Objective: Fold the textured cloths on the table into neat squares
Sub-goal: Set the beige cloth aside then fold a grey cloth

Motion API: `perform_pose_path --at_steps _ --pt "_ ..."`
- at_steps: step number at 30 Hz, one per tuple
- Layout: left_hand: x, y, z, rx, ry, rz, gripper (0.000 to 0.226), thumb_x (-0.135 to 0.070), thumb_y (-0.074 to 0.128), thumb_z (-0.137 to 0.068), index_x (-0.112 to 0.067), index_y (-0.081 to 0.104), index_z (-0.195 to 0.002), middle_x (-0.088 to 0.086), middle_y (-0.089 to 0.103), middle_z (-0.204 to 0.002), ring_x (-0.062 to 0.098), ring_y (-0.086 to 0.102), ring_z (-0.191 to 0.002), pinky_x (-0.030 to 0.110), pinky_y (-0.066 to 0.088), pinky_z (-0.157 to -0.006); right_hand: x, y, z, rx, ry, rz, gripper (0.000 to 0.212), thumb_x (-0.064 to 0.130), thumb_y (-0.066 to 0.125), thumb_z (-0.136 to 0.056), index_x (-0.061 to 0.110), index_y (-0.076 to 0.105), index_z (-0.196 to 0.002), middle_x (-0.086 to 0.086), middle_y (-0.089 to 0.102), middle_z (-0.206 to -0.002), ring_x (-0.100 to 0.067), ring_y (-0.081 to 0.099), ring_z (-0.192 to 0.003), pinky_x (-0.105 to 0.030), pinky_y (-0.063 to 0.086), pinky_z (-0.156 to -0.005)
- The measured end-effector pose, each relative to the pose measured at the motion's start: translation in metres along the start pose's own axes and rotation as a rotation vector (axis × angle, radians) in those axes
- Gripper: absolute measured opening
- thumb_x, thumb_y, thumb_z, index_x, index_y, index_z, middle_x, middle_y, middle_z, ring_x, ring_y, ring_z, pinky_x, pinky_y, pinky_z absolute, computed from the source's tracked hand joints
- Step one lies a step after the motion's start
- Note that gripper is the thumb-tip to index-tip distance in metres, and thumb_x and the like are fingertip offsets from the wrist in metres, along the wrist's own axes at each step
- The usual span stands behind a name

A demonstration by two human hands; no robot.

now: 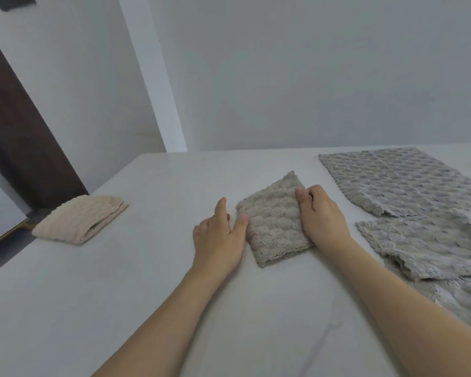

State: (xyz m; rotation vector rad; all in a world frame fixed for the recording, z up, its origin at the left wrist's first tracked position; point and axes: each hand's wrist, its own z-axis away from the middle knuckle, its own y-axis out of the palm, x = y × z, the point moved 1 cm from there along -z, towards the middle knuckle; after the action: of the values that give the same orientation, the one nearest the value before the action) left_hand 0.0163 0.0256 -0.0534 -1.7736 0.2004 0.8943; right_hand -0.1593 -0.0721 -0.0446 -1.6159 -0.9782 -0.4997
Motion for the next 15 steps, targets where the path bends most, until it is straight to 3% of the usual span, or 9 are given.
perform_pose_path --at_steps 2,4,6,9,12,15 --pt "-0.002 -0.002 -0.01 0.073 -0.085 0.296 0.053 -0.054 0.043 -0.094 -0.04 0.034 -0.144 -0.011 0.062 -0.119 0.018 0.052 -0.123 0.042 0.034 -0.111 -0.001 -0.001 0.0 -0.023 -0.009 -0.081 0.039 0.049 0.033 -0.1 0.012 0.046 -0.093 -0.002 0.056 -0.083 -0.026 0.052 -0.083 -0.036 0.039 -0.072" --pt "-0.011 -0.003 -0.019 0.142 -0.138 0.524 0.039 -0.048 0.048 -0.094 -0.046 0.042 -0.133 -0.009 0.066 -0.109 0.012 0.062 -0.107 0.028 0.046 -0.095 -0.003 -0.002 -0.004 -0.048 0.009 -0.144 0.039 0.048 0.035 -0.1 0.011 0.047 -0.094 0.0 0.055 -0.082 -0.025 0.052 -0.083 -0.035 0.039 -0.071" --pt "-0.024 -0.001 -0.03 0.178 -0.147 0.696 0.03 -0.031 0.05 -0.1 -0.037 0.046 -0.129 -0.002 0.069 -0.1 0.006 0.066 -0.083 0.014 0.048 -0.067 -0.004 -0.001 -0.012 -0.067 0.054 -0.235 0.038 0.048 0.037 -0.1 0.012 0.048 -0.092 0.001 0.054 -0.077 -0.024 0.053 -0.079 -0.035 0.043 -0.068" --pt "-0.042 0.004 -0.053 0.164 -0.152 0.818 0.023 -0.019 0.055 -0.099 -0.026 0.051 -0.12 0.005 0.066 -0.09 0.005 0.061 -0.054 0.016 0.043 -0.046 -0.001 0.004 -0.03 -0.08 0.132 -0.385 0.039 0.046 0.041 -0.1 0.009 0.051 -0.094 -0.003 0.053 -0.075 -0.019 0.051 -0.068 -0.029 0.043 -0.056" --pt "-0.051 0.01 -0.097 0.077 -0.105 0.702 0.012 -0.01 0.057 -0.095 -0.02 0.054 -0.1 0.007 0.061 -0.087 0.016 0.055 -0.056 0.024 0.044 -0.05 0.007 0.016 -0.065 -0.114 0.164 -0.451 0.037 0.046 0.041 -0.1 0.01 0.053 -0.102 0.0 0.056 -0.083 -0.015 0.051 -0.073 -0.031 0.039 -0.06" --pt "-0.052 0.012 -0.153 -0.01 -0.059 0.562 0.018 -0.002 0.053 -0.089 -0.02 0.055 -0.088 0.005 0.061 -0.086 0.021 0.053 -0.062 0.034 0.046 -0.061 0.015 0.035 -0.108 -0.045 0.227 -0.531 0.024 0.039 0.041 -0.099 0.022 0.045 -0.115 0.002 0.058 -0.085 -0.016 0.055 -0.066 -0.032 0.045 -0.057"
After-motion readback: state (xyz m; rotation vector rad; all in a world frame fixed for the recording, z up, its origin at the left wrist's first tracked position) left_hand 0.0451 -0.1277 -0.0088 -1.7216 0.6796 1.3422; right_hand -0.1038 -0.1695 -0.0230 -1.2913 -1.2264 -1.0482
